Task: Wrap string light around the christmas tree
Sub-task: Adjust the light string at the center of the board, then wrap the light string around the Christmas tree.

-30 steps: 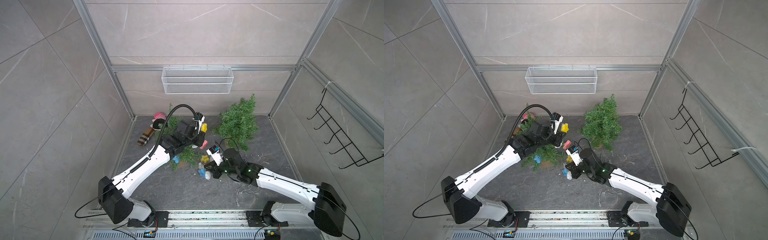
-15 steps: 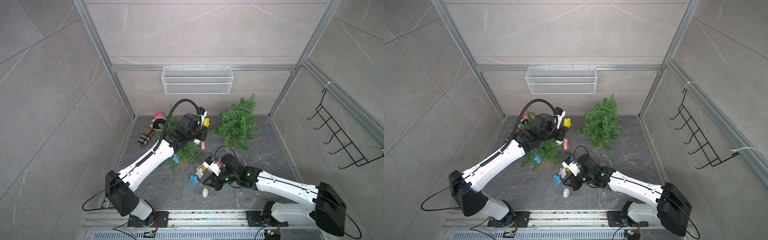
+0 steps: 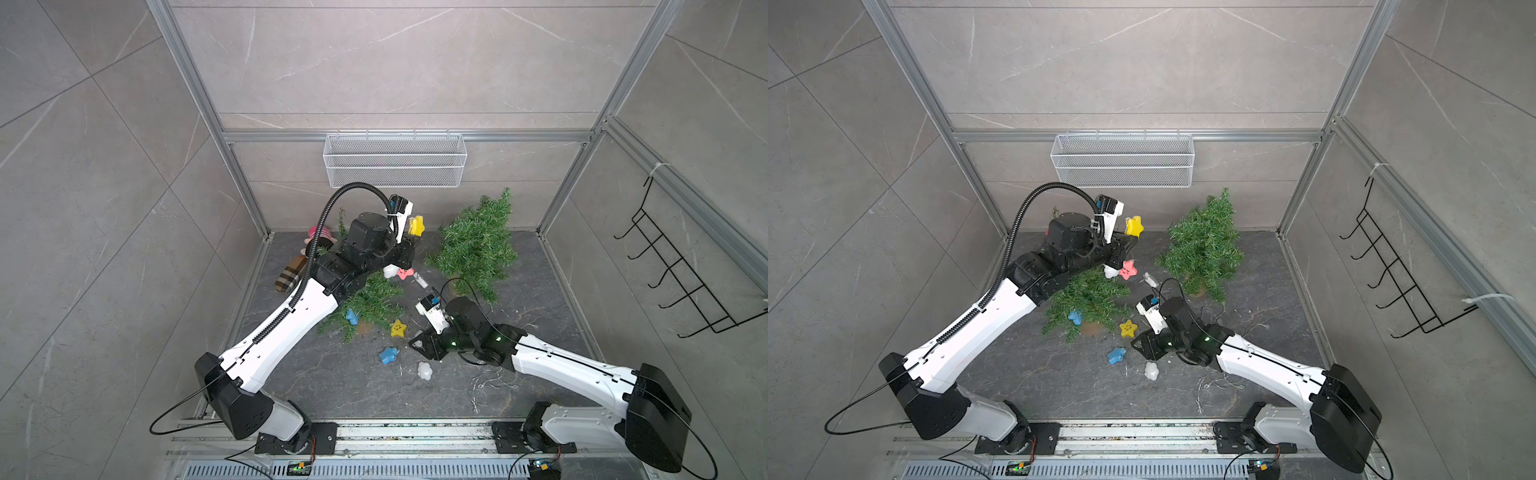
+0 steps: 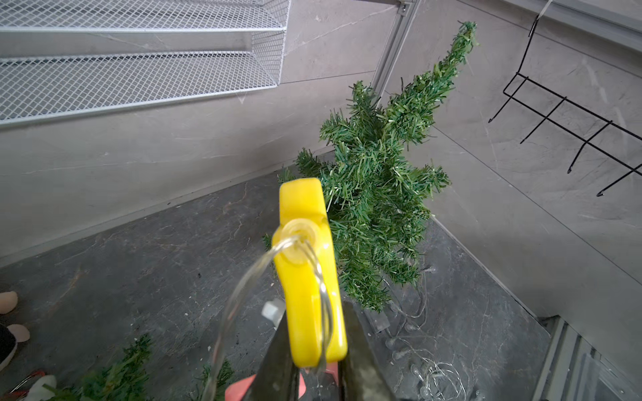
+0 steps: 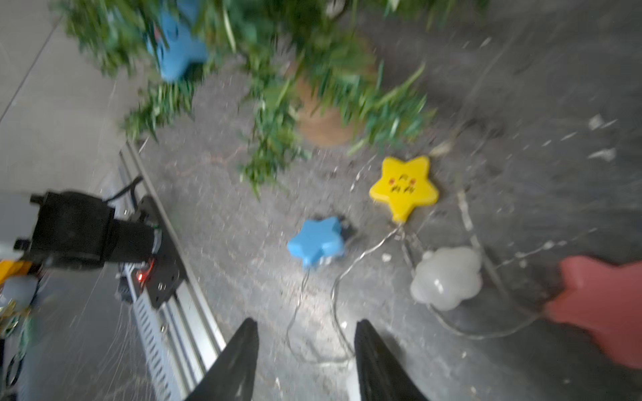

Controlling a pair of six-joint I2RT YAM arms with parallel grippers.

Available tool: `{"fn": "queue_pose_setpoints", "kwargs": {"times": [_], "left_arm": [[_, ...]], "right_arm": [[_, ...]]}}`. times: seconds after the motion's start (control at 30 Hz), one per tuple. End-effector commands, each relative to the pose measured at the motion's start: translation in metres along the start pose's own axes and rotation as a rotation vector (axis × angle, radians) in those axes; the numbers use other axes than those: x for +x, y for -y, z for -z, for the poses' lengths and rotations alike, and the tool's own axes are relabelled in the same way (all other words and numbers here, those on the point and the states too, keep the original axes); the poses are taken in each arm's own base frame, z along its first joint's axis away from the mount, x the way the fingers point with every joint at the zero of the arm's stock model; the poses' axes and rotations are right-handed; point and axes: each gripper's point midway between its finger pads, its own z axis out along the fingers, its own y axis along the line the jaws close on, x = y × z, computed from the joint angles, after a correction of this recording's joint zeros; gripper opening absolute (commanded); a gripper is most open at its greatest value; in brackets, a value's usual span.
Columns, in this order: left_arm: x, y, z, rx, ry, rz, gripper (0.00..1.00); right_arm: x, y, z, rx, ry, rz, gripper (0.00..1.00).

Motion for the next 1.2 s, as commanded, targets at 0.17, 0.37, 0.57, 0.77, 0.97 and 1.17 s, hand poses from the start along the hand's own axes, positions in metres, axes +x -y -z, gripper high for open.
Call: {"fn": "queue_pose_setpoints", "kwargs": {"times": [0.17,0.37,0.57,0.77,0.97,1.17], "left_arm": [[-0.022,0.014,0.019,0.048,0.055,-0.013,0.00],[-0.018,0.014,0.019,0.052,0.043,-0.013,0.00],[-0.015,0.014,0.023,0.045,0.033,-0.017,0.00],[-0.011,0.008,0.020,0.017,0.033,-0.025,0.00],[-0.008,0.007,0.009,0.014,0.022,-0.036,0.00],[-0.009,0.010,0.011,0.031,0.017,-0.027,0.00]], "right_arm": [[-0.086,0.035,0.010,0.292,0.270,0.091,0.57],[-0.118,0.054,-0.018,0.366,0.322,0.097,0.55],[-0.143,0.066,-0.025,0.418,0.375,0.127,0.45],[-0.129,0.045,-0.025,0.307,0.297,0.185,0.36],[-0.077,0.040,-0.012,0.222,0.199,0.120,0.49],[-0.071,0.056,-0.011,0.300,0.197,0.124,0.55]]}}
